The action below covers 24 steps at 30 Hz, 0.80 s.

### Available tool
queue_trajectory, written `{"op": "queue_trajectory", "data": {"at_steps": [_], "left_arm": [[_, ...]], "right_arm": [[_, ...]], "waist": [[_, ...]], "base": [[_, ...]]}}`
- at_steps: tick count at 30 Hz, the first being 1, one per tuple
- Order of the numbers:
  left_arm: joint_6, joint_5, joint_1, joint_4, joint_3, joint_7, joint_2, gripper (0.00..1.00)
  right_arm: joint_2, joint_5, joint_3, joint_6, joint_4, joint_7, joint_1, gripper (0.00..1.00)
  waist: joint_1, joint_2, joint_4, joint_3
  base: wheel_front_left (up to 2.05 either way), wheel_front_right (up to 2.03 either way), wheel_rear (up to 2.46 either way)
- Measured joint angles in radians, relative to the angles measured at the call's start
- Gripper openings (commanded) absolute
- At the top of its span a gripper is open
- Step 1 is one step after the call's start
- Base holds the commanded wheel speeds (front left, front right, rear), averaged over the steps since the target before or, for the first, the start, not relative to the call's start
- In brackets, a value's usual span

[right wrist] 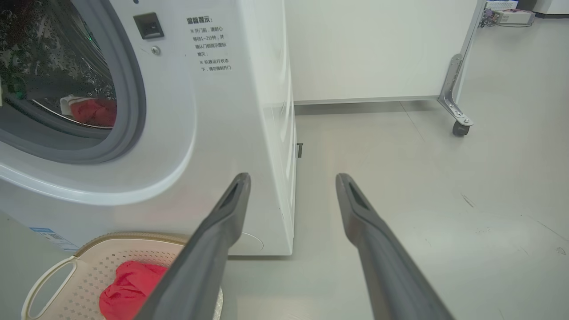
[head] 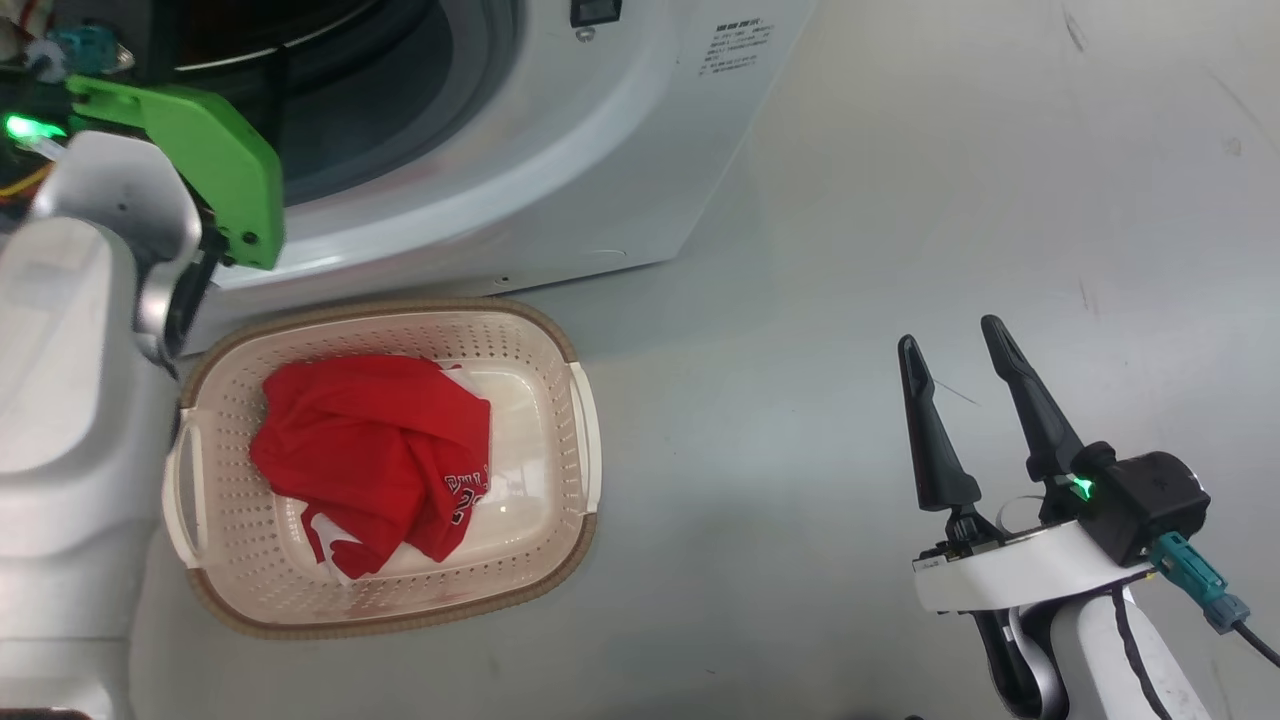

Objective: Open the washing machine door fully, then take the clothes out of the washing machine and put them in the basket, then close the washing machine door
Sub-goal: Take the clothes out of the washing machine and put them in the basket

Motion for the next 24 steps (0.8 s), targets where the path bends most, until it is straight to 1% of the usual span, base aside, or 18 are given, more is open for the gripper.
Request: {"op": "queue_trajectory", "data": {"at_steps": [2, 4, 10, 15, 16, 24], "left_arm": [[0.001, 0.042, -0.037, 0.004, 0.001, 0.000, 0.039, 1.00], [0.005, 0.054, -0.078, 0.010, 0.009, 0.004, 0.070, 1.00], [0.014, 0.085, -0.171, 0.036, 0.027, 0.021, 0.114, 1.00], [0.021, 0.119, -0.239, 0.061, 0.031, 0.039, 0.174, 1.00], [0.021, 0.140, -0.260, 0.072, 0.029, 0.050, 0.190, 1.00], [0.022, 0.162, -0.325, 0.121, 0.026, 0.083, 0.214, 1.00]], "right_arm": [[0.000, 0.007, 0.009, 0.002, 0.005, -0.001, -0.015, 1.00], [0.000, 0.013, 0.015, 0.007, 0.011, -0.002, -0.028, 1.00], [0.000, 0.037, 0.028, 0.009, 0.034, -0.009, -0.038, 1.00], [0.001, 0.064, 0.041, 0.009, 0.041, -0.010, -0.061, 1.00], [0.002, 0.071, 0.046, 0.009, 0.046, -0.010, -0.068, 1.00], [0.003, 0.092, 0.066, 0.009, 0.058, -0.013, -0.097, 1.00]], "waist": [[0.0000, 0.0000, -0.013, 0.024], [0.0000, 0.0000, -0.027, 0.046], [0.0000, 0.0000, -0.074, 0.108], [0.0000, 0.0000, -0.110, 0.159], [0.0000, 0.0000, -0.124, 0.179], [0.0000, 0.0000, -0.163, 0.244]], "base": [[0.00, 0.00, 0.00], [0.00, 0.00, 0.00], [0.00, 0.00, 0.00], [0.00, 0.00, 0.00], [0.00, 0.00, 0.00], [0.00, 0.00, 0.00]]}}
